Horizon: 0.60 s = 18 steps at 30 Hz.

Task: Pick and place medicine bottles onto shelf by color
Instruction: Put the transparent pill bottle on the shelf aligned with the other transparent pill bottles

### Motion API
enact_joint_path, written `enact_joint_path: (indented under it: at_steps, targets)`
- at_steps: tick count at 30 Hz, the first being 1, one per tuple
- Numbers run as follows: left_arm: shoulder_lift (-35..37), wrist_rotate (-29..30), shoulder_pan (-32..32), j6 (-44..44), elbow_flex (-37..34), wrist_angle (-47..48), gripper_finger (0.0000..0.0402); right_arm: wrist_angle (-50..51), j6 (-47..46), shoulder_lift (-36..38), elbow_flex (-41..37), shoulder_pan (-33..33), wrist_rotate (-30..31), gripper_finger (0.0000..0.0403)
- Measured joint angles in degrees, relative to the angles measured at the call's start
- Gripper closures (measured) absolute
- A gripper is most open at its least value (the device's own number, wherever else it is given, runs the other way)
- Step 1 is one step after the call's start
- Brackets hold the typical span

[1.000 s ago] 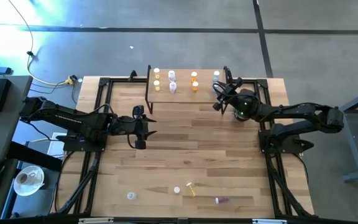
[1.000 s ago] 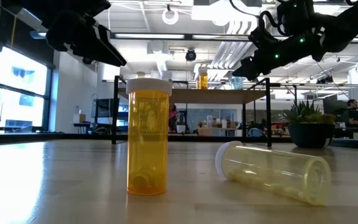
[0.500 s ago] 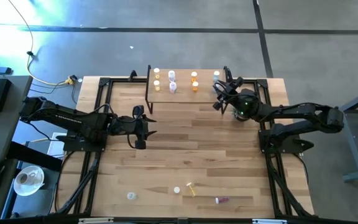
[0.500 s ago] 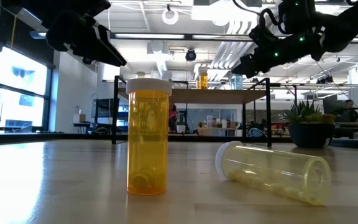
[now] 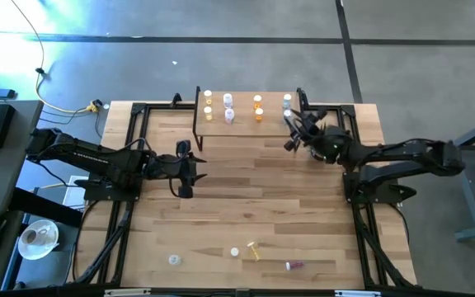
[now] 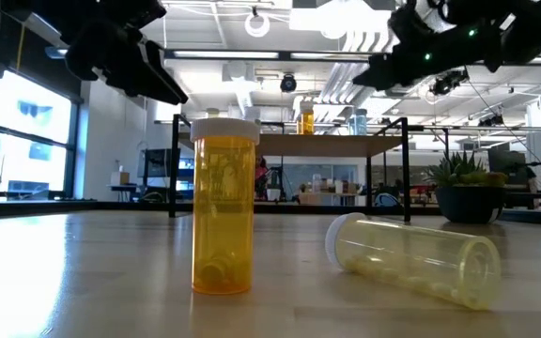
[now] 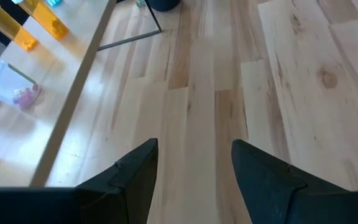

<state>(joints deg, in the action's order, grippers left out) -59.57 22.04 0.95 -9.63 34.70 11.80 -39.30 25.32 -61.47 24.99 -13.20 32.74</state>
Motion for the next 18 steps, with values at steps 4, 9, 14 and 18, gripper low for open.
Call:
enact_joint_path:
  at_steps: [4,9,14,18]
  targets:
    - [0.00,-0.02,0.98,3.78,0.00,0.02,0.0209,-0.07,-1.09,0.88,0.00,6.33,0.25,0.0256]
    - [0.00,-0.12,3.78,8.30,0.00,0.65,0.0209,1.16,-6.88,0.74,0.01,13.64,0.25,0.0256]
    - [0.00,-3.20,7.66,12.92,0.00,0.88,0.0209,3.44,-14.28,0.70,0.02,19.88,0.23,0.0256]
    - [0.01,-6.01,11.21,17.98,0.00,0.94,0.0209,5.23,-19.91,0.70,0.02,23.72,-0.21,0.0256]
